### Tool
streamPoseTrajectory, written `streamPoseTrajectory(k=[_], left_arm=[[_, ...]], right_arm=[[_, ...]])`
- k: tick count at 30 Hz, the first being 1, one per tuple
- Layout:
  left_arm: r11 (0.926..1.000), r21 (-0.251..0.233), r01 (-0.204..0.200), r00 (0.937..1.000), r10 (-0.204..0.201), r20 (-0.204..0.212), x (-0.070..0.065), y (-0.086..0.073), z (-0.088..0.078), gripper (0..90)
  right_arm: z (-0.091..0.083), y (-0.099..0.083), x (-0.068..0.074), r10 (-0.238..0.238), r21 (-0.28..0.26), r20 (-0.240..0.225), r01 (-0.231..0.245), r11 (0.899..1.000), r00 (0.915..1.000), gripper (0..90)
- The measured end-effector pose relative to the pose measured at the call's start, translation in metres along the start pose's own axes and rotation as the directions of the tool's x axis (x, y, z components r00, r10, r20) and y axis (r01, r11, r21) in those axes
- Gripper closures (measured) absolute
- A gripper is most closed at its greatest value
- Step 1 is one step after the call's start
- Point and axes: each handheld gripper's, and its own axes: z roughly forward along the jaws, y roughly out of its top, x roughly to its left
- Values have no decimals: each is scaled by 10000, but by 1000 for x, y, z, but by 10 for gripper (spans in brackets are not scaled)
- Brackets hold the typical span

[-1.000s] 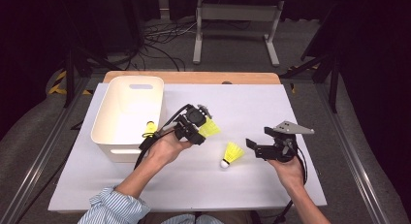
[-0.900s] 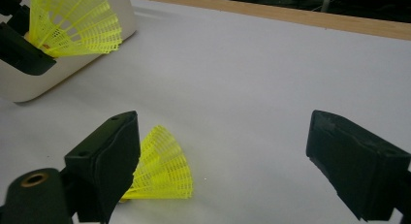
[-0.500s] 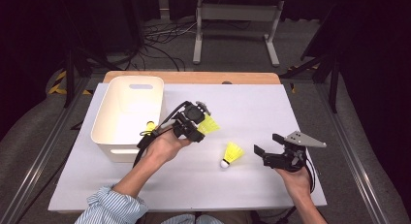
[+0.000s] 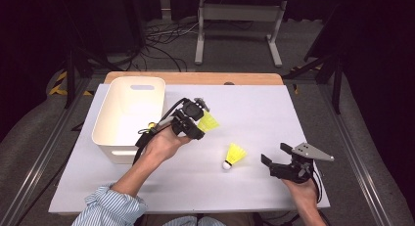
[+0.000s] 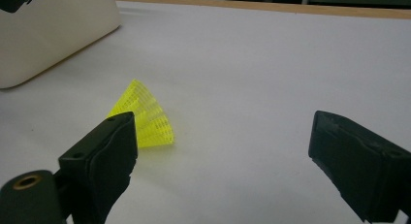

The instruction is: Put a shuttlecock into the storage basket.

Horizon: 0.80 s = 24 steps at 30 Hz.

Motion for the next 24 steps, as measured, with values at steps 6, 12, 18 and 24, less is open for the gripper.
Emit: streamPoseTrajectory(k=[6, 12, 18, 24], left_arm=[[9996, -101, 257, 9996, -256, 121, 6, -2, -5, 645], [9990, -179, 414, 9988, -409, 284, 11, 0, -8, 645], [9982, -196, 570, 9981, -566, 238, 15, 2, -13, 645], [9969, -174, 761, 9970, -758, 172, 24, 3, -18, 645]], right_arm=[[-7, -7, -4, 293, -195, 138, -290, 9994, 9995, 110], [-7, -15, -4, 121, -113, 206, -119, 9999, 9997, 111], [-7, -22, -2, -62, -124, 255, 65, 9999, 9997, 112], [-11, -26, -5, -89, -155, 268, 93, 9998, 9996, 111]])
